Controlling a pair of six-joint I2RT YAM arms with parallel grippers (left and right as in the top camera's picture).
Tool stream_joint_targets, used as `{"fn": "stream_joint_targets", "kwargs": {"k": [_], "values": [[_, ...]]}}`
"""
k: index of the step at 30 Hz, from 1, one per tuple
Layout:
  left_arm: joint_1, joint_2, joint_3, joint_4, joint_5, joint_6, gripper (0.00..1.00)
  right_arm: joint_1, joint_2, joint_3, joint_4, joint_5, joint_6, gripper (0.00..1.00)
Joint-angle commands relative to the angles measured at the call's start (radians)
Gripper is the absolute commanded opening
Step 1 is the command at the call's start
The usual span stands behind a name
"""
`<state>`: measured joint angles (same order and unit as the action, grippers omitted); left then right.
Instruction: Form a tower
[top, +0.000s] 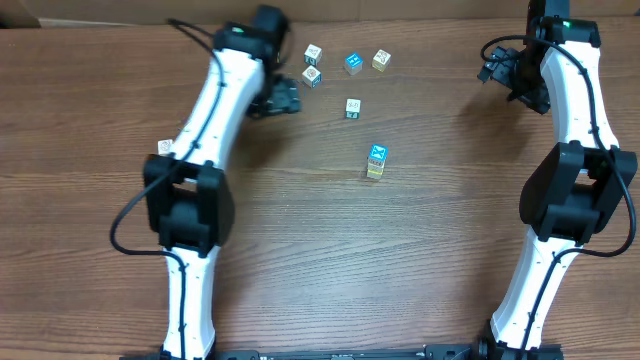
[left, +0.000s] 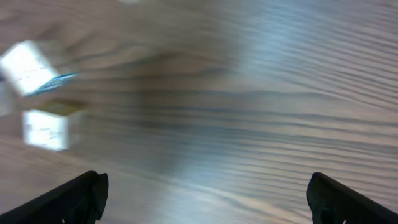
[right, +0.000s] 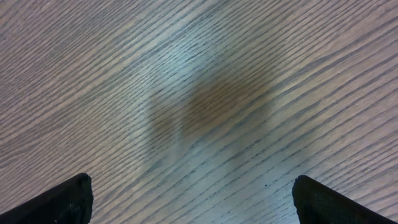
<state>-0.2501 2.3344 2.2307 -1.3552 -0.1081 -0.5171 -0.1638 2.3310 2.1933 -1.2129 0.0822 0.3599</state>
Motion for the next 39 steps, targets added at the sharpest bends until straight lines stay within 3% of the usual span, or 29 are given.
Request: {"fn": "stream_joint_targets", "kwargs": {"k": [1,13,39], "values": [[0.092,0.013,0.021,-0.023,-0.007,0.027,1.0,-0.006,-0.018,0.012,0.004,0.003,0.003,1.0],[0.262,0.013,0.021,0.006,-0.006,0.026,1.0,-0.006,-0.018,0.012,0.004,0.003,0.003,1.0],[0.276,0.013,0.021,0.006,-0.006,0.027,1.0,-0.006,-0.018,0.012,0.004,0.003,0.003,1.0]]}}
